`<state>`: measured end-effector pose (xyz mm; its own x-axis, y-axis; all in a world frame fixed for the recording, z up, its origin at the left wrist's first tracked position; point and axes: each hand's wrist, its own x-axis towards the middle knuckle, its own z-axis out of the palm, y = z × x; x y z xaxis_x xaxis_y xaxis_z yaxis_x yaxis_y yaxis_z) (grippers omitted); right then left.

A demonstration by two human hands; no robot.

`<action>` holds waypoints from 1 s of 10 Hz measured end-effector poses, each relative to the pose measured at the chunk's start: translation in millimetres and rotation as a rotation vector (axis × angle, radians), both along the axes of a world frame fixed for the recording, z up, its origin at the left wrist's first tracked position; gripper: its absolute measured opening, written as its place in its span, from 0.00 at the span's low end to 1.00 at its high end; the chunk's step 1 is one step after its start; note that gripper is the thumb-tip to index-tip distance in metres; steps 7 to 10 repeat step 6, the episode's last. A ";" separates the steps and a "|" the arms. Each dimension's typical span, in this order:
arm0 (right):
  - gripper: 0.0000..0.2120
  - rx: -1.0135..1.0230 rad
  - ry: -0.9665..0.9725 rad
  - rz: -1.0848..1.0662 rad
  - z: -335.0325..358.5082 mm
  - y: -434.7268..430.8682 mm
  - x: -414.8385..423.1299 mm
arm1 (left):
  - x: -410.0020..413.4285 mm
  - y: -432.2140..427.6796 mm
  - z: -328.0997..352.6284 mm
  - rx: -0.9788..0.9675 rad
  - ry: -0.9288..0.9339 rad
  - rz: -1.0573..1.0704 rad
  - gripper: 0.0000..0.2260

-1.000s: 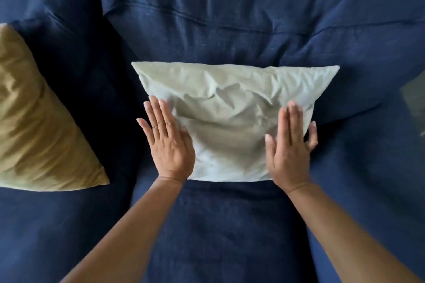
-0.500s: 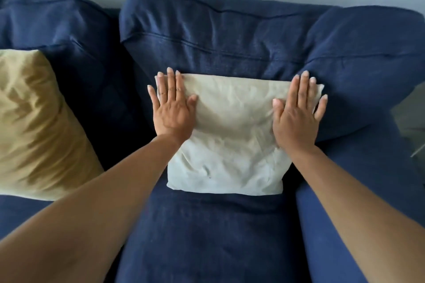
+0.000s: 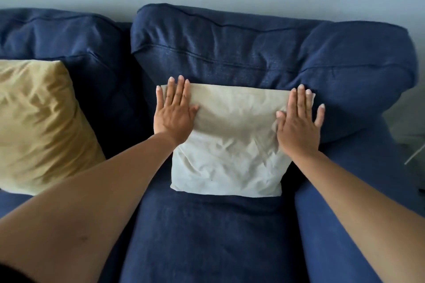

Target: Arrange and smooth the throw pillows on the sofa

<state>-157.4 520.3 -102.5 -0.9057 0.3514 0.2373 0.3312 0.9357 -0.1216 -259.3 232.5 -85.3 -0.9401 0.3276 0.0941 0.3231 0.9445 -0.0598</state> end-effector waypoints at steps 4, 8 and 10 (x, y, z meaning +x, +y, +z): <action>0.30 0.049 -0.219 0.058 -6.8 -24.6 25.8 | 44.7 -0.2 -9.1 -0.067 -0.166 0.082 0.29; 0.30 -0.078 -0.204 0.078 32.0 -52.4 45.5 | 68.2 -14.3 40.4 -0.073 -0.187 0.018 0.30; 0.30 -0.078 -0.204 0.078 32.0 -52.4 45.5 | 68.2 -14.3 40.4 -0.073 -0.187 0.018 0.30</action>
